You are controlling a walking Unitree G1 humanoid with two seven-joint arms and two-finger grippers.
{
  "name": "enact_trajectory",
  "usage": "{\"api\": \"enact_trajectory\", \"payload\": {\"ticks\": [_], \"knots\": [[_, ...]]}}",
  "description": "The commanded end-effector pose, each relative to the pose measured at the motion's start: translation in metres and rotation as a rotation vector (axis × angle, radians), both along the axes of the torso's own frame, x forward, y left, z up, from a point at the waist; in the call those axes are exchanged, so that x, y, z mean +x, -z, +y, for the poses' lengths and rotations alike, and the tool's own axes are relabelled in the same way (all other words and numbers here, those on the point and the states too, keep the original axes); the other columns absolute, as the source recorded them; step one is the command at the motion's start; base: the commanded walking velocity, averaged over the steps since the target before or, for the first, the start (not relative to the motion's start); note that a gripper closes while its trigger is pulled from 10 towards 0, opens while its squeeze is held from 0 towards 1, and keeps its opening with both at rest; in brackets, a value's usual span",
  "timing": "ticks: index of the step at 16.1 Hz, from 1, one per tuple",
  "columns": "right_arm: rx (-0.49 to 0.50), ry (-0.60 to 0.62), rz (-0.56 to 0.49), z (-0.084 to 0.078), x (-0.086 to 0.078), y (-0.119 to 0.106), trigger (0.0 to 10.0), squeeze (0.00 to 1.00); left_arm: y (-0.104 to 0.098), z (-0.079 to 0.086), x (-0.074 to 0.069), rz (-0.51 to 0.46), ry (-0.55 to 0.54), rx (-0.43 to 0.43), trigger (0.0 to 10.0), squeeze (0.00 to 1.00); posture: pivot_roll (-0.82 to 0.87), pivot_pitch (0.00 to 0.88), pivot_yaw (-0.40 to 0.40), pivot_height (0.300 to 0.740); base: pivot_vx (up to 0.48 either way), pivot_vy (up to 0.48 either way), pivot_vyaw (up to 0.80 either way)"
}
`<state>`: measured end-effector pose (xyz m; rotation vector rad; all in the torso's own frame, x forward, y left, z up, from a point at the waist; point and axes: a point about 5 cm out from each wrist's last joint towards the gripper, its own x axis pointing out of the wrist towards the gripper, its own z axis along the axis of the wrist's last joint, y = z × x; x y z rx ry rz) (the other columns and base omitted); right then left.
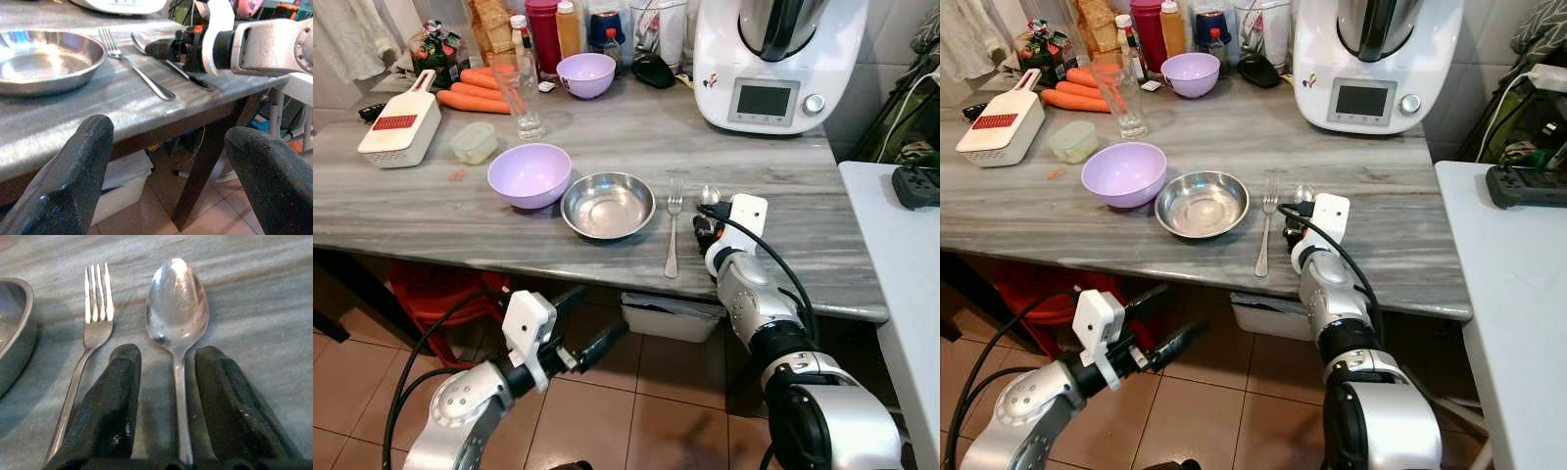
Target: Setting the table
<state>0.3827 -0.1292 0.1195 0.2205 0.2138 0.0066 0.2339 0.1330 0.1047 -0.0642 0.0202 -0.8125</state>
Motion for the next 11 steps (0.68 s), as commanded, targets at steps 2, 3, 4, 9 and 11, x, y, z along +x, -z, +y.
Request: {"api": "enact_trajectory", "payload": {"ticks": [2,3,4,9,11], "knots": [[0.017,0.010,-0.060,-0.001,0.006,-0.016,10.0,1.00,0.001,-0.001,0.002,-0.008,0.011,0.004,10.0,0.00,0.04,0.090,0.042,0.740,0.000,0.000,0.00],[0.027,0.020,-0.101,-0.003,0.007,-0.026,10.0,1.00,0.001,-0.003,0.006,-0.015,0.013,0.000,10.0,0.00,0.03,0.073,0.039,0.740,0.000,0.000,0.00],[0.030,0.022,-0.109,-0.004,0.007,-0.027,10.0,1.00,0.001,-0.003,0.006,-0.018,0.014,-0.002,10.0,0.00,0.03,0.073,0.039,0.740,0.000,0.000,0.00],[-0.030,0.046,-0.249,-0.017,-0.015,-0.033,10.0,1.00,-0.004,-0.001,0.018,-0.060,-0.050,-0.028,10.0,0.00,0.01,0.037,0.022,0.740,0.000,0.000,0.00],[-0.093,0.048,-0.278,-0.024,-0.025,-0.029,10.0,1.00,-0.005,-0.003,0.020,-0.063,-0.069,-0.047,10.0,0.00,0.00,0.024,0.023,0.740,0.000,0.000,0.00]]}}
